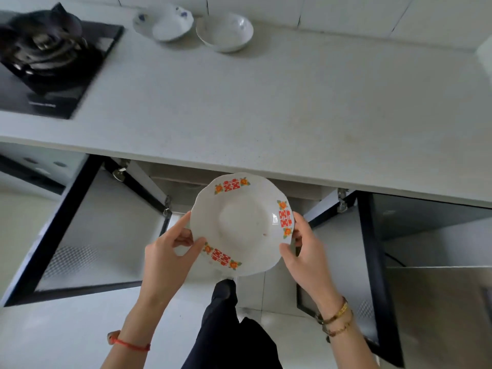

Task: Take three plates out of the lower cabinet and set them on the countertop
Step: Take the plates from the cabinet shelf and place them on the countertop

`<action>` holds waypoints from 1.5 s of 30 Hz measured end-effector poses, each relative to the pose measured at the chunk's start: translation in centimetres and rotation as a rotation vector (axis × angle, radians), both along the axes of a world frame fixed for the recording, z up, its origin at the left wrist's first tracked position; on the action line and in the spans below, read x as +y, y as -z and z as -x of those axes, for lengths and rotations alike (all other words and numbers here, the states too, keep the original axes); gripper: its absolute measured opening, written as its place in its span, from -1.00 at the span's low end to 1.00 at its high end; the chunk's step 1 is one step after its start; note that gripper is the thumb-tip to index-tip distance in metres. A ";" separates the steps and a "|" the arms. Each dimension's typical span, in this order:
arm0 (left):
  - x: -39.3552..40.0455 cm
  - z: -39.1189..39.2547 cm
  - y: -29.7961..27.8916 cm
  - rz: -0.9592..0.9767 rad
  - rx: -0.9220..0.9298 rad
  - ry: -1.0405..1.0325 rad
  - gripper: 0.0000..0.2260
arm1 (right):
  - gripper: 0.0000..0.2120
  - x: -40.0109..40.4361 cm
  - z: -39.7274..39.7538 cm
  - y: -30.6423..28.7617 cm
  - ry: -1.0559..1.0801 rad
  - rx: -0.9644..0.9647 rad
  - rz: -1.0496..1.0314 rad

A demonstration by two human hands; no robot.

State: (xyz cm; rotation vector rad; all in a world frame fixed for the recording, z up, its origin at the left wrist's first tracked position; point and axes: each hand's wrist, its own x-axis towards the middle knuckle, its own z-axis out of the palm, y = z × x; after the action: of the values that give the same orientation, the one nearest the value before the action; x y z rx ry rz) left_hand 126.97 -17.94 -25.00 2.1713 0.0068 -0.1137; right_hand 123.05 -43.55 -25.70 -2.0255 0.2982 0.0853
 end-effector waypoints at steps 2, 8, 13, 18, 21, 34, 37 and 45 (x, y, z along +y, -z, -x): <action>-0.3 0.1 -2.8 -0.007 -0.016 0.008 -0.47 | -0.43 -0.3 0.4 -2.7 0.010 -0.020 0.006; -1.7 -0.4 -8.9 0.009 -0.084 0.015 -0.49 | -0.36 -1.5 0.3 -8.8 0.033 -0.075 0.031; -2.6 -1.6 -11.6 0.046 -0.088 0.041 -0.51 | -0.36 -2.3 -1.0 -11.3 0.052 -0.107 0.027; -3.6 -4.8 -12.5 0.091 -0.040 0.019 -0.52 | -0.45 -3.0 -3.5 -12.1 0.063 -0.104 0.010; -4.0 -7.3 -12.4 0.098 -0.042 0.030 -0.51 | -0.45 -3.6 -5.7 -12.0 0.072 -0.092 0.010; -6.6 -23.3 -12.6 0.092 -0.075 0.100 -0.50 | -0.44 -5.2 -20.8 -13.4 0.146 -0.096 0.109; -7.5 -27.1 -12.5 0.101 -0.075 0.111 -0.50 | -0.42 -5.7 -24.5 -13.8 0.162 -0.114 0.132; -10.0 -35.3 -11.9 0.098 -0.047 0.140 -0.51 | -0.40 -7.9 -32.1 -13.3 0.218 -0.106 0.158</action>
State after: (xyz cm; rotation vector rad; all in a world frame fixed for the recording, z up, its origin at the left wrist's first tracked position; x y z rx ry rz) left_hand 162.22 -27.95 -13.08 2.0747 -0.1740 -0.1399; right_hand 155.12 -51.45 -12.43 -2.1309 0.4689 -0.1866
